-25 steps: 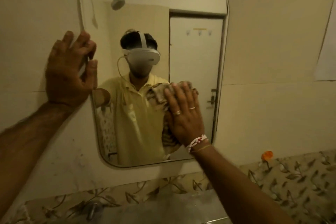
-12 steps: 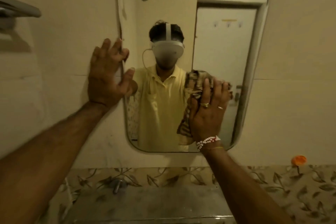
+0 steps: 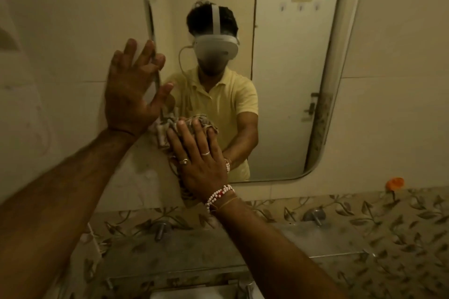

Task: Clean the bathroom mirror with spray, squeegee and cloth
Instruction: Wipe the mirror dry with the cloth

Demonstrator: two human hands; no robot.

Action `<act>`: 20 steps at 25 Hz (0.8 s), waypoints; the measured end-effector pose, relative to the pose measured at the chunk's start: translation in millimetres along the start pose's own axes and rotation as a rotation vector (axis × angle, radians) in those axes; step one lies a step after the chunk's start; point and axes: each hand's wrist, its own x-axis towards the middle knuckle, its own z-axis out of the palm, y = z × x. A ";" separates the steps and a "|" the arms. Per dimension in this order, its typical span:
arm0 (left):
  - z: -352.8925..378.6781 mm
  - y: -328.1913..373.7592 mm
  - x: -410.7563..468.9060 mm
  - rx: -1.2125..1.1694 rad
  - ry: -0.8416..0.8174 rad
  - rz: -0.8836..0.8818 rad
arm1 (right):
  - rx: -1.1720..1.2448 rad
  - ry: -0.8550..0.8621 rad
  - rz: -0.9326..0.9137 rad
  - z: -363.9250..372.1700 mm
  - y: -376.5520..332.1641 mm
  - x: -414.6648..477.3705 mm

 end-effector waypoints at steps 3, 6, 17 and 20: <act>-1.1 -2.7 -0.7 -0.011 -0.010 -0.001 | -0.039 -0.044 -0.064 -17.8 40.5 -26.2; 0.6 -3.1 -2.6 -0.030 -0.006 -0.010 | -0.075 -0.045 0.015 -46.3 98.1 -47.0; -0.9 3.9 -2.2 -0.019 0.020 -0.034 | -0.026 0.133 0.539 -87.7 177.5 -65.9; -3.0 7.6 -1.3 -0.021 0.004 -0.046 | -0.012 0.108 0.426 -63.5 127.1 -47.5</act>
